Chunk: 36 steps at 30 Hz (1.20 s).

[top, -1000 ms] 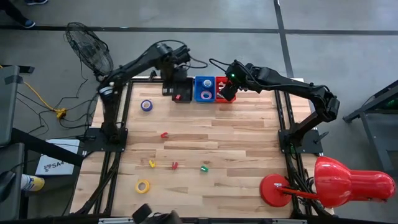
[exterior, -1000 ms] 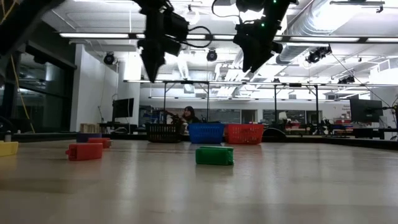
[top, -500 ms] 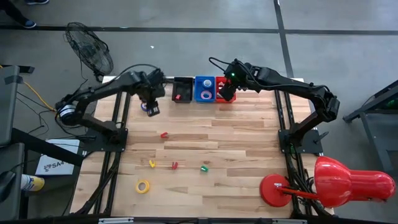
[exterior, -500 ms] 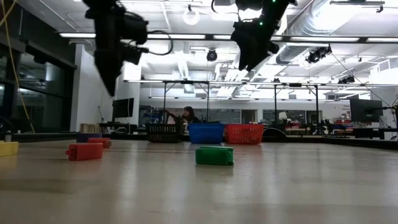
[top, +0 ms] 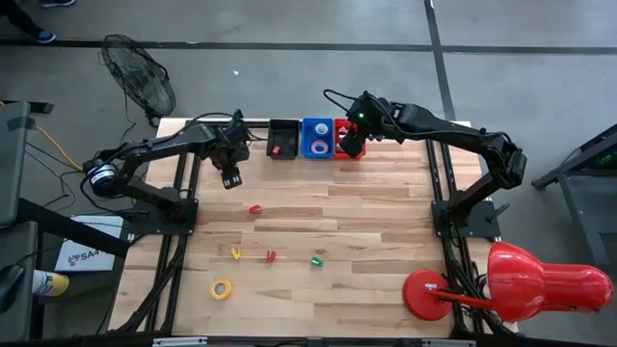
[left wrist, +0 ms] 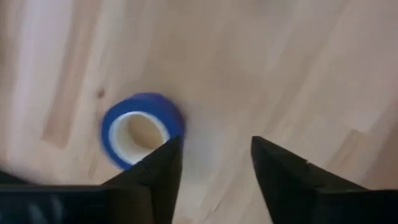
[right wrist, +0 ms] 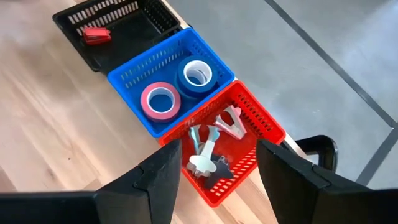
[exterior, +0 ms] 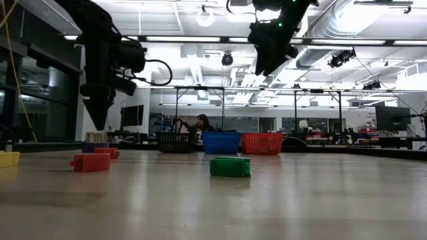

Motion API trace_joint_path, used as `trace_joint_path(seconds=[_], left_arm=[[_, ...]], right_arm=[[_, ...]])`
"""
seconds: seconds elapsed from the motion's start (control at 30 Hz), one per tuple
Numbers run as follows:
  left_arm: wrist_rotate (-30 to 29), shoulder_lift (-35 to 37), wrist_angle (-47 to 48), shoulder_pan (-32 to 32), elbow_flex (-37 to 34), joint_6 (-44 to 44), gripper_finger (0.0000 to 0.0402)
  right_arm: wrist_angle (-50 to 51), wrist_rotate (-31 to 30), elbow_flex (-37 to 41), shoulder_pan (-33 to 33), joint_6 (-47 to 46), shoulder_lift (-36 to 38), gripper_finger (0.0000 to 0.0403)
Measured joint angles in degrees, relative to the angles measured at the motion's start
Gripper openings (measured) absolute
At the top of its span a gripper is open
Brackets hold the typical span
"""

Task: Pick and place Stapler, Stapler remover, tape
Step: Put the dark blue tape into the blue bin

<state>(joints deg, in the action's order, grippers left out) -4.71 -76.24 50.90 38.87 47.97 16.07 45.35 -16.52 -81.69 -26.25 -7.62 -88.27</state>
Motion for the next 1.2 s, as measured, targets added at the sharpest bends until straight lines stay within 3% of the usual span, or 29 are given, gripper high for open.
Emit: trace_joint_path(seconds=[0.13, 0.3, 0.47, 1.0, 1.2], left_arm=[[-1.89, 0.02, 0.21, 3.35, 0.02, -1.58, 0.0226], [1.45, 0.02, 0.21, 7.58, 0.02, -5.19, 0.0238], [5.75, -1.12, 0.19, 10.29, 0.02, -6.92, 0.0238], [4.05, -11.03, -4.17, 10.63, 0.02, -6.98, 0.0238], [5.37, -11.75, -4.1, 10.63, 0.06, -4.82, 0.0199]], right_arm=[[0.01, 0.42, 0.0, -0.01, 0.0, 0.0, 0.02], [0.01, 0.42, 0.0, -0.01, 0.0, 0.0, 0.02], [0.01, 0.42, 0.01, -0.01, 0.0, 0.0, 0.02], [0.01, 0.66, 0.02, 0.01, -1.22, 0.0, 0.02], [0.06, 0.84, 0.0, -0.01, -1.42, 0.0, 0.02]])
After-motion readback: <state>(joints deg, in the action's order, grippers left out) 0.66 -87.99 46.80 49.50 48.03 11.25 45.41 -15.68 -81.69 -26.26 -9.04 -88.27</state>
